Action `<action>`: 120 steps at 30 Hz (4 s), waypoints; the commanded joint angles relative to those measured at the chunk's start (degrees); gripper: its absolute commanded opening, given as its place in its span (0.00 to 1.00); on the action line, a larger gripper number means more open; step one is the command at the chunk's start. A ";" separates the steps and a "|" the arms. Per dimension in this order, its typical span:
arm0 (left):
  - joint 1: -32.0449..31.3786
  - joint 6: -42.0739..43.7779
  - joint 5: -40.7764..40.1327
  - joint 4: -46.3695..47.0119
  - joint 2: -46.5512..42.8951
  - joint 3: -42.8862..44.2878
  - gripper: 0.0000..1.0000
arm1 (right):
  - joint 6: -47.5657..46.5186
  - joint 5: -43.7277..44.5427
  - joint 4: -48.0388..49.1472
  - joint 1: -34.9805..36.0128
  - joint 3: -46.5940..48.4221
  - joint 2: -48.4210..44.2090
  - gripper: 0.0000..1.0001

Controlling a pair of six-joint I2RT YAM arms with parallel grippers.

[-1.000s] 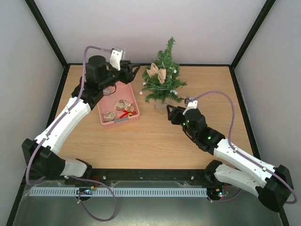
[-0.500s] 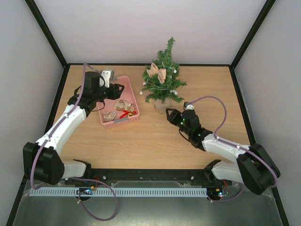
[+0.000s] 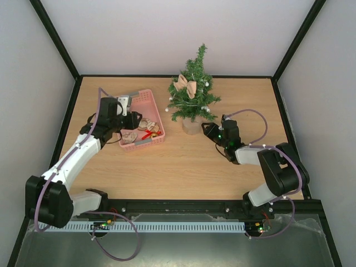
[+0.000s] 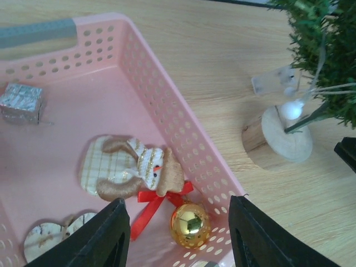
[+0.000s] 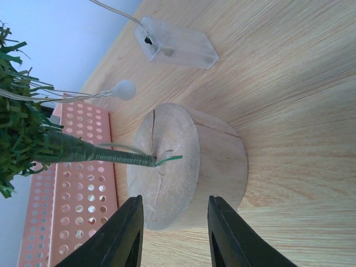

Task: Decorate the small christmas tree
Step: Pick up the decoration item from the storage box, then place the decoration item on the Christmas tree.

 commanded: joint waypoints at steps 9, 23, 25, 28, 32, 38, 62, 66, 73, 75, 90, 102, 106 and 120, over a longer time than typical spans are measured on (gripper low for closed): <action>0.84 4.70 -8.89 -4.76 14.62 4.00 0.49 | -1.76 -2.67 2.16 -0.33 -1.15 -1.43 0.34; 1.89 10.81 -27.08 0.15 34.07 21.14 0.58 | -6.94 0.02 -5.50 -0.34 -3.35 -12.96 0.37; 2.05 11.36 -27.43 0.17 36.52 22.82 0.59 | -7.69 0.52 -6.56 -0.33 -3.28 -14.68 0.37; 2.67 11.68 -27.53 -0.11 39.21 24.55 0.61 | -8.68 1.53 -7.68 -0.34 -3.20 -16.21 0.37; 3.29 12.23 -27.04 0.41 41.53 25.14 0.62 | -9.81 2.85 -9.02 -0.34 -2.84 -17.13 0.38; 3.92 13.47 -25.70 1.82 44.71 25.58 0.59 | -10.03 2.48 -9.18 -0.33 -2.65 -17.04 0.38; 3.85 15.91 -33.38 12.27 48.51 24.51 0.58 | -11.21 2.92 -9.88 -0.34 -2.41 -17.50 0.38; 3.93 16.42 -32.61 10.88 50.84 25.83 0.57 | -11.40 3.18 -9.89 -0.34 -2.30 -17.12 0.38; 4.03 17.11 -31.59 8.91 52.65 27.44 0.49 | -11.70 3.27 -10.05 -0.33 -1.96 -17.00 0.38; 4.02 17.11 -31.51 9.20 52.27 26.99 0.41 | -11.90 3.54 -10.30 -0.34 -1.95 -17.30 0.38; -0.56 11.22 -25.69 7.10 33.37 21.07 0.40 | -13.41 3.97 -12.70 -0.31 -2.39 -20.11 0.38; -5.96 5.26 -6.21 9.02 18.22 17.99 0.41 | -14.63 4.75 -16.26 -0.33 -2.38 -24.53 0.39; -6.64 3.60 -2.11 10.40 14.74 16.29 0.41 | -14.78 5.03 -17.35 -0.32 -2.40 -25.90 0.40; -11.60 0.95 7.86 14.05 6.37 10.00 0.42 | -15.79 4.92 -23.03 -0.34 -0.27 -32.02 0.45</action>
